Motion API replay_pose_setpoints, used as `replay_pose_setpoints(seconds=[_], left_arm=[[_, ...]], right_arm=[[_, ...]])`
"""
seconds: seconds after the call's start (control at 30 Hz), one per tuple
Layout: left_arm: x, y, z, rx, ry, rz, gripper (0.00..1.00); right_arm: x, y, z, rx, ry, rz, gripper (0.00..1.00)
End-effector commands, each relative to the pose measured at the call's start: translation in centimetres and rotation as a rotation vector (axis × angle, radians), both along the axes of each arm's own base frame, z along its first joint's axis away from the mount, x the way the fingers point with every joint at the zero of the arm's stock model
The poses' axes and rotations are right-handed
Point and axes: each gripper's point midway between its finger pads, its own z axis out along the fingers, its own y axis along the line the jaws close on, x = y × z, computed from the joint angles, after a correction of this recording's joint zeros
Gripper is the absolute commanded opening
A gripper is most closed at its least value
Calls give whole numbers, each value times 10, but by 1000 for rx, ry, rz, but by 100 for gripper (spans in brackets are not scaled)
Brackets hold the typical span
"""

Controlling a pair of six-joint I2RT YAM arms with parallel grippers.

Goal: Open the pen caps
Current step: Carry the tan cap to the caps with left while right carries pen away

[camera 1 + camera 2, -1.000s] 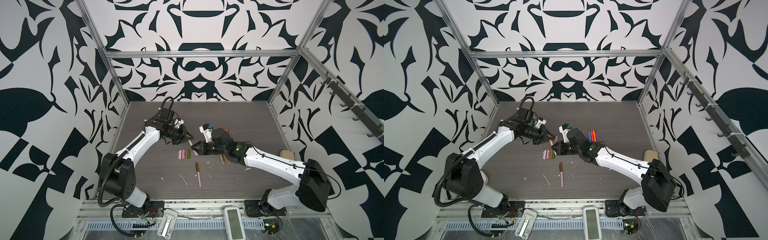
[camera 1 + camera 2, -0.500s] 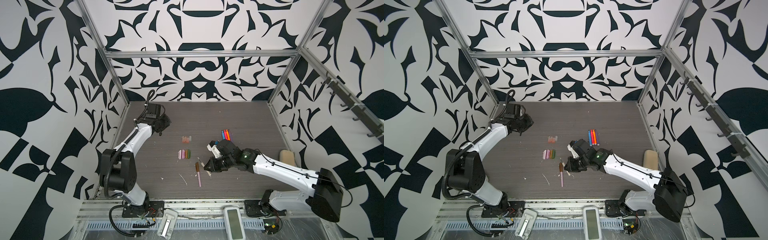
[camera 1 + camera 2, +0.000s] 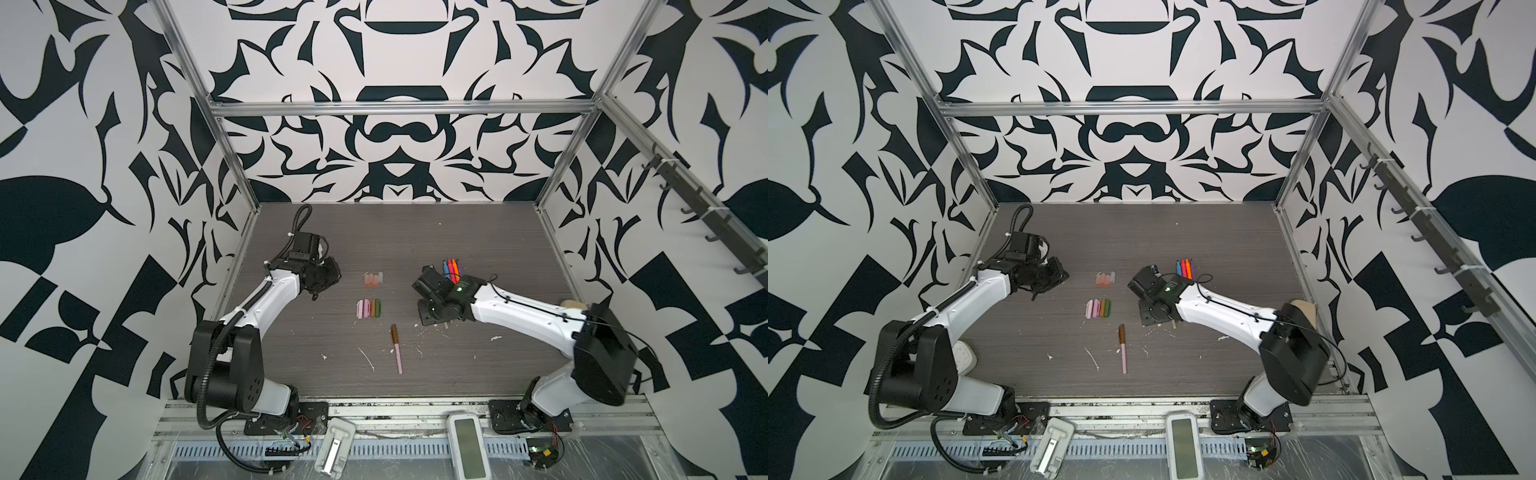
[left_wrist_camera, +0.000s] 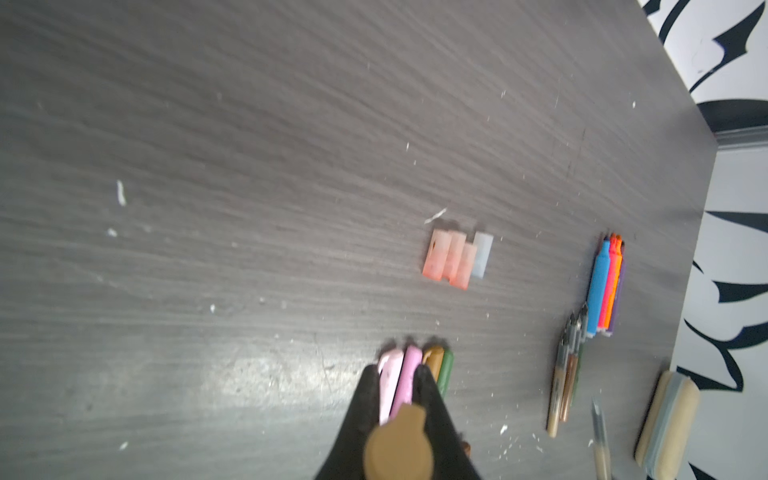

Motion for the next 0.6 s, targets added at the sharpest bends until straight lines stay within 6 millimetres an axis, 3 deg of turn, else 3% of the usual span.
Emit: replay_pose_setpoints(seconds=[0.0,0.13,0.37,0.57], left_arm=[[-12,-3,2,-21,7,-29,0],[-16,-3,1,-24,9,-34,0],[-16,-5,4,-24,7,-53,0],[-17,-6,2,-28,17,-57,1]], right_arm=[[22,-10,-3,-129,-68,-18,0],[26,-8,-27,-200,-38,-25,0],[24,-6,-50,-256,10,-23,1],[23,-8,-51,-283,18,-25,23]])
